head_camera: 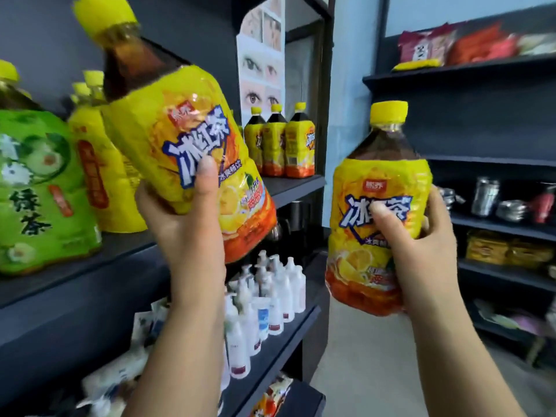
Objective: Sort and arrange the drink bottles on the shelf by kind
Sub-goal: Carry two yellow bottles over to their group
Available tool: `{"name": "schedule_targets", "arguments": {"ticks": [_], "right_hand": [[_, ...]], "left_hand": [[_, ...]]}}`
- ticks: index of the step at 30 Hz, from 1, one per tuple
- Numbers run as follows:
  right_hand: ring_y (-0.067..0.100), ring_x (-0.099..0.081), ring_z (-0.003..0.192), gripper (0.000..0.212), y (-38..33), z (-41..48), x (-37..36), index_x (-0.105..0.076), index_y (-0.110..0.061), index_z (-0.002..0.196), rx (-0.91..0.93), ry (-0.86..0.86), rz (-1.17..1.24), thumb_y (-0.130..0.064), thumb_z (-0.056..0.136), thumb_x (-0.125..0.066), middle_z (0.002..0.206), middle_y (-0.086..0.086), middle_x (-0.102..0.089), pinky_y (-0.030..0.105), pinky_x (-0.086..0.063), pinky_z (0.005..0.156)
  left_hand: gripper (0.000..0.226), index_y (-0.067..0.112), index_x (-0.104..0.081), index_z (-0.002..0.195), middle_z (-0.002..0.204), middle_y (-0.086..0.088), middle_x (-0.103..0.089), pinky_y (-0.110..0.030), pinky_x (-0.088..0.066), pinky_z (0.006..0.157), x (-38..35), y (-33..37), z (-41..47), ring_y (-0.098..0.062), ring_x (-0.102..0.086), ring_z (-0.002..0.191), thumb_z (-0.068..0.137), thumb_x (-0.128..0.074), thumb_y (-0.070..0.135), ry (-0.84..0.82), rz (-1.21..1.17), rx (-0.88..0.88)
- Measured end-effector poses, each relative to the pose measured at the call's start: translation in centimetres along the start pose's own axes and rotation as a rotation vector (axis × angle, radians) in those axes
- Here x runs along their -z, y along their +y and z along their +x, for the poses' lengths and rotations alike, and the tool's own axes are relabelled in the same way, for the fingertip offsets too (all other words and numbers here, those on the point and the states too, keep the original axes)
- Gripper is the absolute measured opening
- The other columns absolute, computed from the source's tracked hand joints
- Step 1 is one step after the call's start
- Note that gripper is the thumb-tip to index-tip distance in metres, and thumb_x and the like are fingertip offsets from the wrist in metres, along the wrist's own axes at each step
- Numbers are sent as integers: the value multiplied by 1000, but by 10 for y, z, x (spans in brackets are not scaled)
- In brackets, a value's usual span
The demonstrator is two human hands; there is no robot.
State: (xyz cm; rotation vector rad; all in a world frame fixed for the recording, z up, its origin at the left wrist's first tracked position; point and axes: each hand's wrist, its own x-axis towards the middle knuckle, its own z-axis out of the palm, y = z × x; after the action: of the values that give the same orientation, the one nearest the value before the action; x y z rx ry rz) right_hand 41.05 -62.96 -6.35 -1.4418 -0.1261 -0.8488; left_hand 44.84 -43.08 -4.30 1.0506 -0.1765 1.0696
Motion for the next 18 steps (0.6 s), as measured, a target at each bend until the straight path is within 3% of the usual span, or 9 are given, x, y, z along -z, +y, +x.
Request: {"name": "schedule_targets", "arguments": {"ticks": [3,5,9,15,18], "right_hand": [[18,-65,101,88,22,40,-10,-45,-27,130,19,46,56,-58,52,-71,118,1,-62,46,-54,85],[16,-65,101,89,35,59,-18,-43,-25,131,16,70,89,-56,53,-70,118,2,-62,45,-54,85],[15,-60,110,94,60,102,-42,-37,-25,136,10,162,217,-57,53,-70,128,3,-56,44,-50,93],[20,-52,121,94,109,171,-89,-32,-19,138,7,134,321,-57,59,-68,135,8,-49,45,-43,102],[13,-51,120,95,129,213,-115,-32,-24,136,-24,67,347,-60,56,-67,136,1,-48,40,-42,103]], "left_hand": [[64,28,-43,105,111,1,-57,-40,-52,88,-35,-24,22,-12,-61,99,53,-75,48,65,22,-72],[83,21,-33,114,122,-4,-52,-39,-50,92,-59,-46,32,-16,-58,108,49,-76,51,61,133,-47],[89,16,-29,129,127,-3,-43,-26,-36,93,-96,-96,57,-22,-46,119,61,-79,42,-6,441,17],[89,14,-28,128,132,-10,-39,-40,-36,103,-121,-159,87,-26,-42,120,61,-79,40,17,668,-95],[90,15,-22,131,135,-9,-33,-36,-36,101,-138,-181,105,-24,-39,122,64,-77,40,64,749,-62]]}}
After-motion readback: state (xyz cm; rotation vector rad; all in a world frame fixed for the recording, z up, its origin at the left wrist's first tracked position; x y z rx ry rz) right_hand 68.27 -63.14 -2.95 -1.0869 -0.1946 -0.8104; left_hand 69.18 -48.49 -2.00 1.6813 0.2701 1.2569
